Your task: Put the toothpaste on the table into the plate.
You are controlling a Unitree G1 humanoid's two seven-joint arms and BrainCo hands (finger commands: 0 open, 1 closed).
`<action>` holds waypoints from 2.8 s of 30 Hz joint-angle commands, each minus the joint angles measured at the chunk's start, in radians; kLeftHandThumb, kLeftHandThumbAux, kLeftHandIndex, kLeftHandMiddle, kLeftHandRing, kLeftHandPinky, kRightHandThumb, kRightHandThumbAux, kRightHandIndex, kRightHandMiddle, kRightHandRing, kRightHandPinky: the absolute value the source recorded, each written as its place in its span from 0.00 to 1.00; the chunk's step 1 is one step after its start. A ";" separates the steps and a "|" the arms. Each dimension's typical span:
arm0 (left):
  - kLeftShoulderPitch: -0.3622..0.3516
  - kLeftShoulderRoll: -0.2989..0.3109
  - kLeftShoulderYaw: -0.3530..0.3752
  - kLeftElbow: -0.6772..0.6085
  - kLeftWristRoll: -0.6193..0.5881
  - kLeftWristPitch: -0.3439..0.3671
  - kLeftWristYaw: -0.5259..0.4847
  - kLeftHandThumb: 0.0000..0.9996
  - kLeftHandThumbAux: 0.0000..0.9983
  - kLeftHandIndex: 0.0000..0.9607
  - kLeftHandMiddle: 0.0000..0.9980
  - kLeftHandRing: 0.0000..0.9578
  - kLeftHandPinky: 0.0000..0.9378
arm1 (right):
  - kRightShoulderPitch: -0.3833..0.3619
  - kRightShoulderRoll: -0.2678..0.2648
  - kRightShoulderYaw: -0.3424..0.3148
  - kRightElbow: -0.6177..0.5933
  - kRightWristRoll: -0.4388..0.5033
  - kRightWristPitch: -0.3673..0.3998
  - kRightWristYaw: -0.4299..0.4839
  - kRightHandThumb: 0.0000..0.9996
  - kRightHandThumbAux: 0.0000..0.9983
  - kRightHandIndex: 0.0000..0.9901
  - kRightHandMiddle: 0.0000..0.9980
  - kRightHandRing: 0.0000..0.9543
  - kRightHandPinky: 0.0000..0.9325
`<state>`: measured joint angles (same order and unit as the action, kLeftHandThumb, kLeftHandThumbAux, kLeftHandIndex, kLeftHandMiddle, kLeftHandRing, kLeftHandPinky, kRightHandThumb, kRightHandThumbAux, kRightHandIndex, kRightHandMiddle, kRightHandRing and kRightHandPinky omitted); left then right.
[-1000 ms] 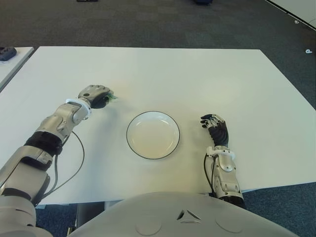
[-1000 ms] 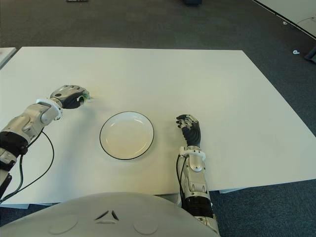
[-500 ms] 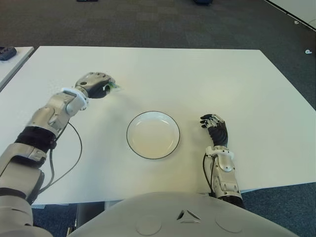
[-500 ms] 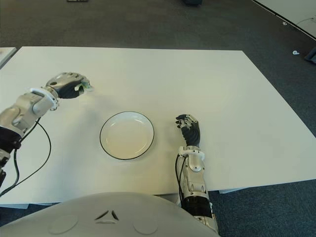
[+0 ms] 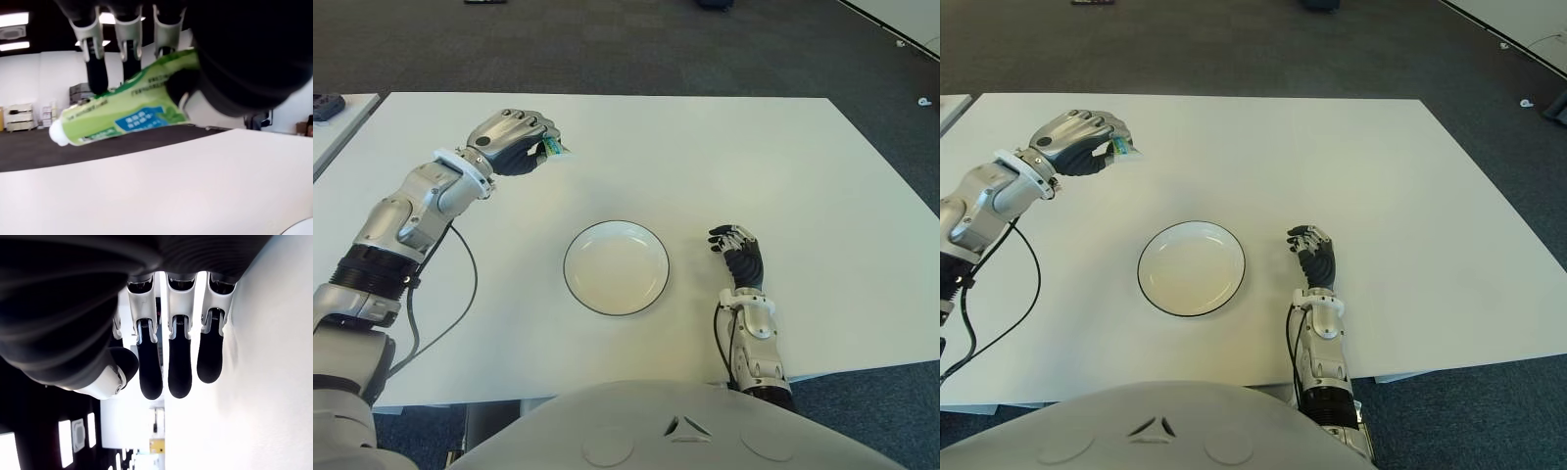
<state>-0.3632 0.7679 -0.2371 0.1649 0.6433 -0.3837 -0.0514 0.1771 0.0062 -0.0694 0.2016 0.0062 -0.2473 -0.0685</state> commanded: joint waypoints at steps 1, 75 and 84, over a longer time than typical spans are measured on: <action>0.104 -0.055 0.006 -0.207 -0.055 0.022 -0.061 0.71 0.72 0.45 0.79 0.80 0.81 | -0.005 0.006 -0.003 0.028 0.013 0.004 0.010 0.71 0.73 0.43 0.47 0.50 0.54; 0.023 -0.144 -0.420 0.162 0.486 -0.323 0.471 0.69 0.72 0.44 0.67 0.69 0.67 | 0.018 0.001 -0.003 0.007 0.000 0.009 0.004 0.71 0.73 0.43 0.48 0.49 0.52; 0.049 -0.134 -0.386 0.129 0.400 -0.307 0.363 0.29 0.66 0.15 0.21 0.24 0.26 | 0.013 0.001 -0.005 0.018 0.005 -0.002 0.009 0.71 0.73 0.44 0.48 0.49 0.52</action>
<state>-0.3262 0.6159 -0.6440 0.3158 1.0762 -0.7001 0.3681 0.1897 0.0019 -0.0702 0.1967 0.0049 -0.2618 -0.0610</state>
